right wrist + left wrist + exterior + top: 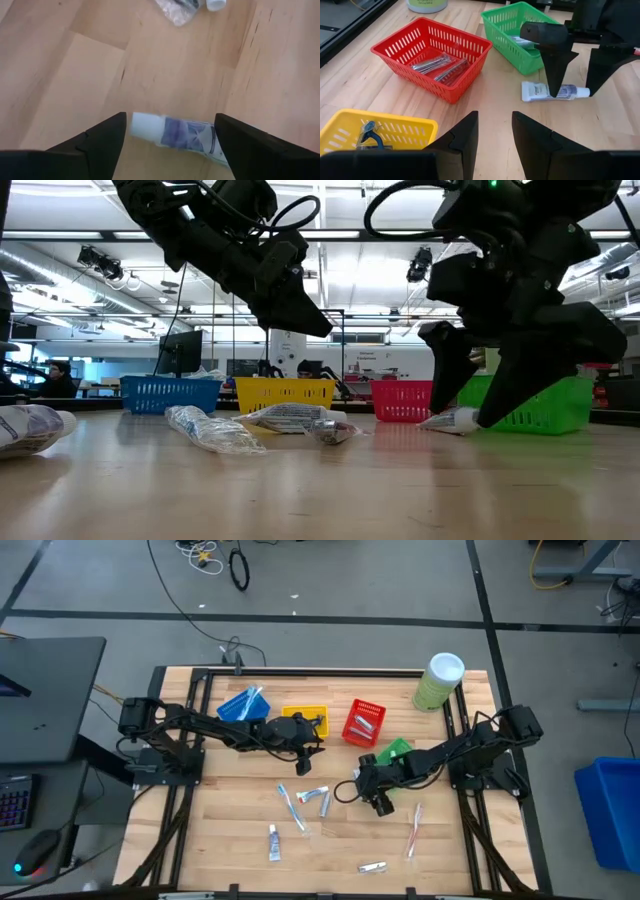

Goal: Pick & Place Travel size toiletries
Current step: Put the white toothpaste into the green bin

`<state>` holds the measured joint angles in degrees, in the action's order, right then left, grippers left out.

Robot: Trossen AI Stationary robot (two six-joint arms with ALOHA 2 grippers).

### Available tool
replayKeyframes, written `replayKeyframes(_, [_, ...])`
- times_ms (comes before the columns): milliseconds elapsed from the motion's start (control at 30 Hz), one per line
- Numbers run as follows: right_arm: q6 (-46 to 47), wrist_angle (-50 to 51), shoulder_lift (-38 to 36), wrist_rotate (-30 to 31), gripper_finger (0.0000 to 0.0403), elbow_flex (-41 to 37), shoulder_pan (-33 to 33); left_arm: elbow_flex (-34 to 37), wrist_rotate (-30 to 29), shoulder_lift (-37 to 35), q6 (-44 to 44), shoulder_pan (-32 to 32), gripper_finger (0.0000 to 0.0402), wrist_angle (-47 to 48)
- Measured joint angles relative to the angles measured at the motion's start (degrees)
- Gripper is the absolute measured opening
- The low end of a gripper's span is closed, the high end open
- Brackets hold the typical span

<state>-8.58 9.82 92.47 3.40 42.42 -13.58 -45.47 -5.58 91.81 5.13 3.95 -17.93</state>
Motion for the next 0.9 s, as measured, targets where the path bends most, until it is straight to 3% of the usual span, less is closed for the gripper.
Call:
replayKeyframes(300, [-1.0, 1.5, 0.1, -0.4, 0.0265, 0.0, 0.0, 0.0, 0.0, 0.0, 0.0, 0.0, 0.0126, 0.0])
replayKeyframes(900, [-2.9, 1.6, 0.4, 3.0, 0.0097, 0.0, 1.4, 0.0, 0.0, 0.0, 0.0, 0.0, 0.0126, 0.0])
